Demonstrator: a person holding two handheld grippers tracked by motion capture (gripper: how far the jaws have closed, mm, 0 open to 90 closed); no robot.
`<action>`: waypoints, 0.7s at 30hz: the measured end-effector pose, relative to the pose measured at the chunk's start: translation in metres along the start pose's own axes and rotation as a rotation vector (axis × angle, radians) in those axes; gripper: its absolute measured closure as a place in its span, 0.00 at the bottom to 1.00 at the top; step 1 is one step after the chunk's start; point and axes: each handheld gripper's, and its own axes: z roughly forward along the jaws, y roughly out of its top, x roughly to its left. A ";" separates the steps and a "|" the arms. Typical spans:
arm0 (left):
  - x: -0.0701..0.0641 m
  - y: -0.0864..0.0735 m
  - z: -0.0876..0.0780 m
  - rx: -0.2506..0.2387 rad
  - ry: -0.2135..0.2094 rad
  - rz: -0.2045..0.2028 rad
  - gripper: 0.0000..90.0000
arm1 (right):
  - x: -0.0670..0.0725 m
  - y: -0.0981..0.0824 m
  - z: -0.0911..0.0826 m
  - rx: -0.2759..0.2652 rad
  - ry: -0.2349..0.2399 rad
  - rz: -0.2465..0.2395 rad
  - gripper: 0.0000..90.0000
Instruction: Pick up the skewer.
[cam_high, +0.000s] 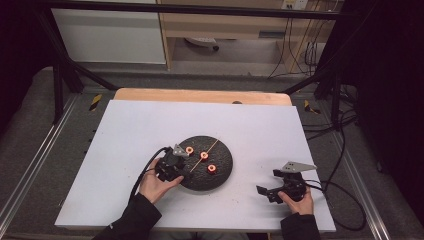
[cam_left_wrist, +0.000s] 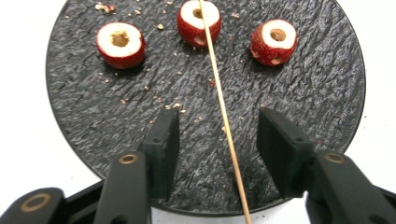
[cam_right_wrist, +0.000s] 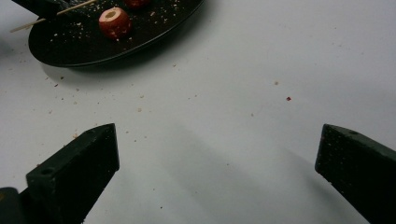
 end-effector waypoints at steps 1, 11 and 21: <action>0.000 0.001 0.001 0.005 0.000 0.002 0.62 | 0.000 0.000 0.000 0.001 0.001 0.001 0.01; -0.006 0.008 0.006 0.056 0.012 -0.002 0.77 | 0.000 0.000 0.000 0.000 0.004 0.005 0.01; -0.010 0.010 0.011 0.092 0.044 0.005 0.89 | 0.000 0.000 0.000 0.000 0.004 0.003 0.01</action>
